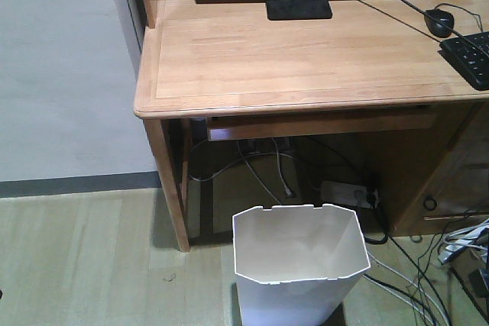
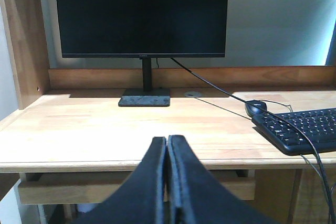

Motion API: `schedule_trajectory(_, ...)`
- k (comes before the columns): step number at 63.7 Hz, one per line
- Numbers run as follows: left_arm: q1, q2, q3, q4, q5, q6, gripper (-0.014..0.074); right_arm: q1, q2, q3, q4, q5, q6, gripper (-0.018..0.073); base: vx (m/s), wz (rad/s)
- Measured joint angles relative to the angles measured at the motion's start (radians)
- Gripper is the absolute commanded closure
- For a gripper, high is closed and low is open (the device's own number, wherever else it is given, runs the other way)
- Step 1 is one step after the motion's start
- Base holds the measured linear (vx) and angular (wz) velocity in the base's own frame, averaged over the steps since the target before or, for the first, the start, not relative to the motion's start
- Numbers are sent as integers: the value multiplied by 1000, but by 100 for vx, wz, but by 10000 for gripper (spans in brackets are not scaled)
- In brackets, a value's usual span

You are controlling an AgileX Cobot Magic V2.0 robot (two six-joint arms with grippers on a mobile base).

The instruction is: Move trash bin to bedside with robot

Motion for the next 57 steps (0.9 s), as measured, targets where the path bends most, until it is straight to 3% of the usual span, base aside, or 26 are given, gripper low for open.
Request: schedule_trajectory(57, 0, 0, 0, 0, 0, 0, 603, 0, 0, 0, 0, 0, 0, 568, 0, 0)
